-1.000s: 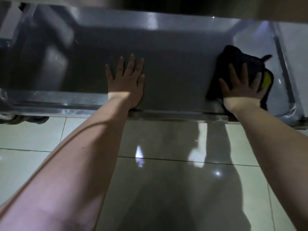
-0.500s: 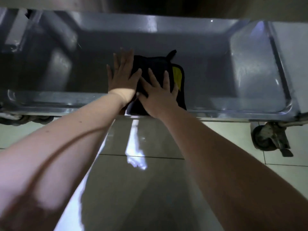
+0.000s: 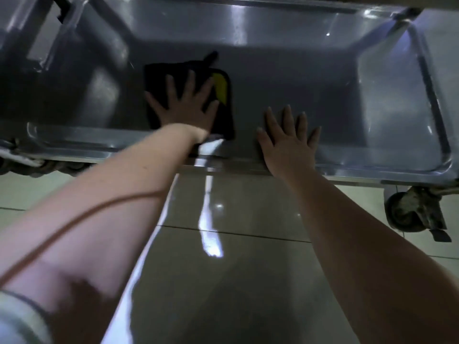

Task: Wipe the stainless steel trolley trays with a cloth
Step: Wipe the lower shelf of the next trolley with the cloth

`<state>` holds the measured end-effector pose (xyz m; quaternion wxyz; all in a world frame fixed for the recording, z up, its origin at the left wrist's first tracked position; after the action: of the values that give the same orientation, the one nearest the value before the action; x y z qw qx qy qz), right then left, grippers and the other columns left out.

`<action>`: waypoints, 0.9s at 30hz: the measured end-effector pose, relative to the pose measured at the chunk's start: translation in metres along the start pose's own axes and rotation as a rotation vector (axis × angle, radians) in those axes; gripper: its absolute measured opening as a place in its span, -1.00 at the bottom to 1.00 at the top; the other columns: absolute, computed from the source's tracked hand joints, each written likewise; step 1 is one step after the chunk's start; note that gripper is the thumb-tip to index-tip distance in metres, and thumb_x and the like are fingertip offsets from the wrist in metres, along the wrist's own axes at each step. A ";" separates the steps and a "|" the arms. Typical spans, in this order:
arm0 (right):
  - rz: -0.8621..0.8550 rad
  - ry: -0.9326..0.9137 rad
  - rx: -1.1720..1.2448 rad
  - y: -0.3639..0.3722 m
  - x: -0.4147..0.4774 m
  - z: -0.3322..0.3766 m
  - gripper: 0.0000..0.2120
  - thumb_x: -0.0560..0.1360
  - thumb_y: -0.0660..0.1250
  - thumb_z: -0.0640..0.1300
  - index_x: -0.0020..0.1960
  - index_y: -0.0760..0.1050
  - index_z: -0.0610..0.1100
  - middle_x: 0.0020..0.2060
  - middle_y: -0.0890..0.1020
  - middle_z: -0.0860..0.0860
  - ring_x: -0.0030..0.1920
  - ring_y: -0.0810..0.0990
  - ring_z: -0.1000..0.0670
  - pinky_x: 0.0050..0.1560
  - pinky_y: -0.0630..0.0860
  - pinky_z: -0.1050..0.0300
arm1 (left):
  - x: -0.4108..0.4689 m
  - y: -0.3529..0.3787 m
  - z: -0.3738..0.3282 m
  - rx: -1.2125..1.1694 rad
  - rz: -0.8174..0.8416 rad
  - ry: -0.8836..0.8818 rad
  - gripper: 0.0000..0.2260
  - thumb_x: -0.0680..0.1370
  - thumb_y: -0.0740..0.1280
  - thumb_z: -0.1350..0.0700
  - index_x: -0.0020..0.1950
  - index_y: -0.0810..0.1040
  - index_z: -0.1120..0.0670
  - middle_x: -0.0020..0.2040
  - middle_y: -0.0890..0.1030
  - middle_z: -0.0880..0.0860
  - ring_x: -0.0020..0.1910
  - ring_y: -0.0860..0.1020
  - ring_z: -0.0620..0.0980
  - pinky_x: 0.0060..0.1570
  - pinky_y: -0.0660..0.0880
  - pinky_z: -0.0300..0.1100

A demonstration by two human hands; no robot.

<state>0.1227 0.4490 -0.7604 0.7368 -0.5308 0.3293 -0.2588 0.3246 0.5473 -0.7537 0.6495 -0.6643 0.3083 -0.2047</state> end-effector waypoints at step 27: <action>0.022 0.090 -0.145 0.006 0.007 0.022 -0.43 0.58 -0.18 0.25 0.52 -0.32 0.26 0.57 -0.23 0.02 0.52 -0.30 -0.28 0.35 -0.33 -0.49 | 0.012 -0.004 -0.006 -0.003 -0.030 0.212 -0.53 0.59 -0.11 -0.31 0.51 -0.06 -0.39 0.59 -0.11 -0.21 0.57 -0.17 0.13 0.35 -0.26 0.45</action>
<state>0.1438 0.4591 -0.7631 0.6837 -0.5670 0.3856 -0.2498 0.3293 0.5347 -0.7513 0.6093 -0.6443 0.3656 -0.2830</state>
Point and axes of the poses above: each hand's wrist, its own x-axis towards the middle knuckle, its own y-axis out of the palm, z = x × y, the point moved 6 cm from there along x, towards the middle knuckle
